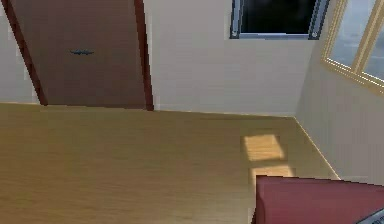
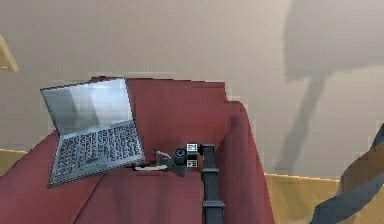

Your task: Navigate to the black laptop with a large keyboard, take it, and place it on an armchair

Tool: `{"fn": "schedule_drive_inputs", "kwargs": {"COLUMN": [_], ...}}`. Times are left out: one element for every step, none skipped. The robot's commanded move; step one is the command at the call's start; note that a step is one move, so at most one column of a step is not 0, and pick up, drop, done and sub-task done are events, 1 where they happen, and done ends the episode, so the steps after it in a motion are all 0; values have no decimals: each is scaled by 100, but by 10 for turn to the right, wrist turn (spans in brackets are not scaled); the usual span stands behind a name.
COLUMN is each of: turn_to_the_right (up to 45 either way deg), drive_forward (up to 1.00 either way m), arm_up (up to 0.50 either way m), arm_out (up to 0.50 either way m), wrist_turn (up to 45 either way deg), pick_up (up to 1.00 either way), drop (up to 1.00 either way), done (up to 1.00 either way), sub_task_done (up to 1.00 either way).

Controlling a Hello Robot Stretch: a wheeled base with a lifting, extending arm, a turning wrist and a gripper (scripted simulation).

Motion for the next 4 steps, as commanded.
{"fn": "schedule_drive_inputs", "kwargs": {"turn_to_the_right": [0,0,0,0], "drive_forward": [0,0,0,0], "arm_up": [-32,0,10,0], "arm_out": [0,0,0,-8], "wrist_turn": [0,0,0,0], "pick_up": [0,0,0,0], "drop": [0,100,0,0], "done": [0,0,0,0], "sub_task_done": [0,0,0,0]}}
